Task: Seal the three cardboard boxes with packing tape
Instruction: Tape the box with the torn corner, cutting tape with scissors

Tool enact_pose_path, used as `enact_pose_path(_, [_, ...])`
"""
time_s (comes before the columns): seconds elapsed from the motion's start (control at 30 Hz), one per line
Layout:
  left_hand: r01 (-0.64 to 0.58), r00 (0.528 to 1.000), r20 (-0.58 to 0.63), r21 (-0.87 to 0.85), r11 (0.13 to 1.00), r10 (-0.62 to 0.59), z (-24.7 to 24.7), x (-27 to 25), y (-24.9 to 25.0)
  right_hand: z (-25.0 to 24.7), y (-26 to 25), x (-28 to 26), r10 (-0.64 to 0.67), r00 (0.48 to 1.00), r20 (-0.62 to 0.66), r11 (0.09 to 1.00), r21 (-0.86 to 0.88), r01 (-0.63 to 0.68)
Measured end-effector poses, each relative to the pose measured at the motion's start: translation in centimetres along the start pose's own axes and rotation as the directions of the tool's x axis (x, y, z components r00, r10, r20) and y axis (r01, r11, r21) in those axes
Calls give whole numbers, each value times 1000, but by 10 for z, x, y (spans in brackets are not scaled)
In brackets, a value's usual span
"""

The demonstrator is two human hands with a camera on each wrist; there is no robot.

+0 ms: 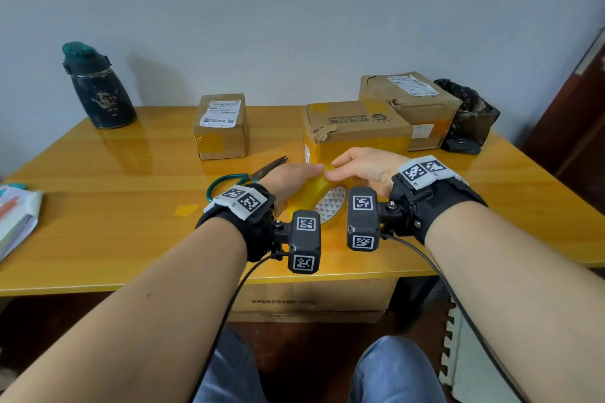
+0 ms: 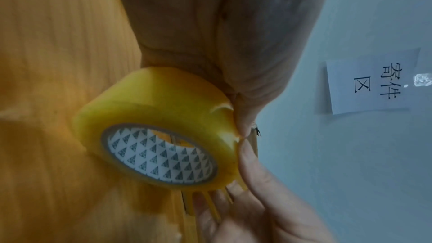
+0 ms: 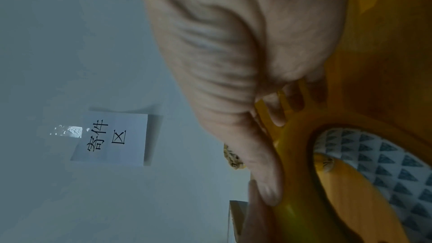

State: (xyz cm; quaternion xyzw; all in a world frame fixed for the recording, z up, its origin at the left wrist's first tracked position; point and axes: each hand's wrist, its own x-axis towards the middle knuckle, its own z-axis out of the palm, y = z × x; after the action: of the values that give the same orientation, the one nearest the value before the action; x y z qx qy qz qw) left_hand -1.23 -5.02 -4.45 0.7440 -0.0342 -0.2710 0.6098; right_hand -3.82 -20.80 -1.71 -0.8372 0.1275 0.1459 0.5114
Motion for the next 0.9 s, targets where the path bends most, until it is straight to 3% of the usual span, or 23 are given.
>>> enact_pose_path(0.2, [17, 998, -65, 60, 998, -13, -8, 10, -7, 9, 5, 5, 84, 978, 193, 992, 74, -100])
enact_pose_path(0.3, [62, 994, -93, 40, 997, -58, -12, 20, -12, 9, 16, 20, 108, 974, 201, 976, 162, -142])
enact_pose_path(0.43, [-3, 998, -66, 45, 999, 6, -8, 23, -13, 12, 8, 2, 123, 969, 214, 979, 137, -154])
enact_pose_path(0.57, [-62, 997, -35, 17, 998, 62, -1, 12, -6, -4, 28, 25, 124, 974, 190, 990, 37, -134])
enact_pose_path(0.67, [-74, 997, -27, 34, 997, 74, 1, 13, -5, -3, 23, 10, 101, 979, 175, 986, 112, -122])
enact_pose_path(0.77, [-100, 994, -32, 60, 993, 102, 3, 13, -5, -4, 17, -3, 71, 962, 264, 978, 174, -119])
enact_pose_path(0.9, [-135, 988, -68, 99, 986, 142, 4, 14, -7, 0, 16, -4, 53, 959, 278, 956, 265, -129])
